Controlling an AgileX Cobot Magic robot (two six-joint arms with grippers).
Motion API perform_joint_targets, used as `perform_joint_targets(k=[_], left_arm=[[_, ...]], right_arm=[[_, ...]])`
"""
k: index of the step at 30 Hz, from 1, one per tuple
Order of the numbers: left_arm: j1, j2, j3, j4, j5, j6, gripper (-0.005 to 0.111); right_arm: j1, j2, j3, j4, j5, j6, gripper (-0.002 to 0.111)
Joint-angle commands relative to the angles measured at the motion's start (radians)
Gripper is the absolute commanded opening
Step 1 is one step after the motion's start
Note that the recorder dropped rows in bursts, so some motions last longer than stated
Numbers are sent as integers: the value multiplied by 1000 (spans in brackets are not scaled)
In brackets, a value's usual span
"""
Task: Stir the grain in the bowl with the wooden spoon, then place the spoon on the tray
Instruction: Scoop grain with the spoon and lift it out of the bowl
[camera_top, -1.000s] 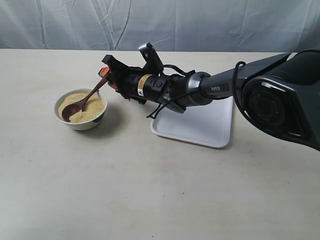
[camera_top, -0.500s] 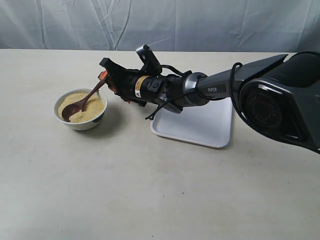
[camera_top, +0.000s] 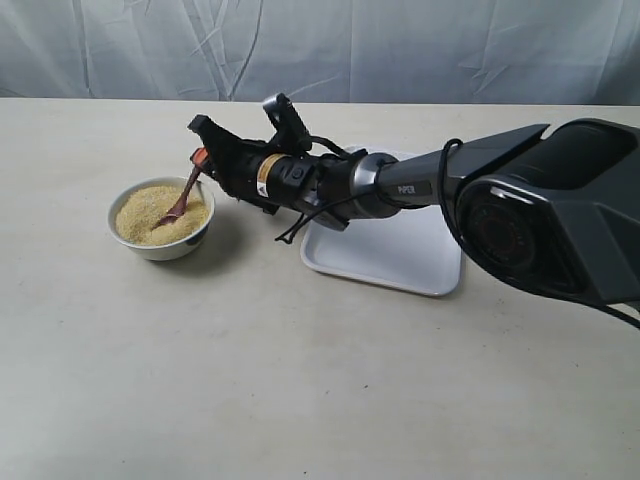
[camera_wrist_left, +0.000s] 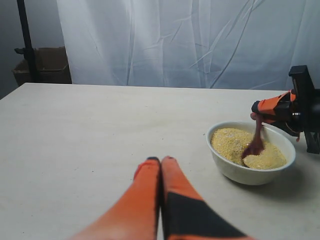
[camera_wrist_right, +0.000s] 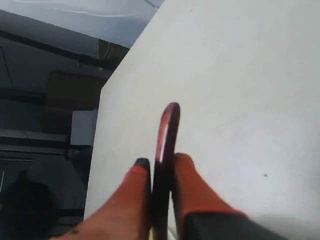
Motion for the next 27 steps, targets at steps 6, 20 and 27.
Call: perform_joint_targets(k=[6,20,27], left_arm=[[-1,-5,3,2,-5,0,0],[-1,-5,3,2,-5,0,0],[-1,-5,3,2,-5,0,0]], right_arm=[[-2,-1,-5,80,8,-8,-1],[16,-3,-5,301,-222,-339,-1],[39,-7,-5,300,-350,-664,-1]])
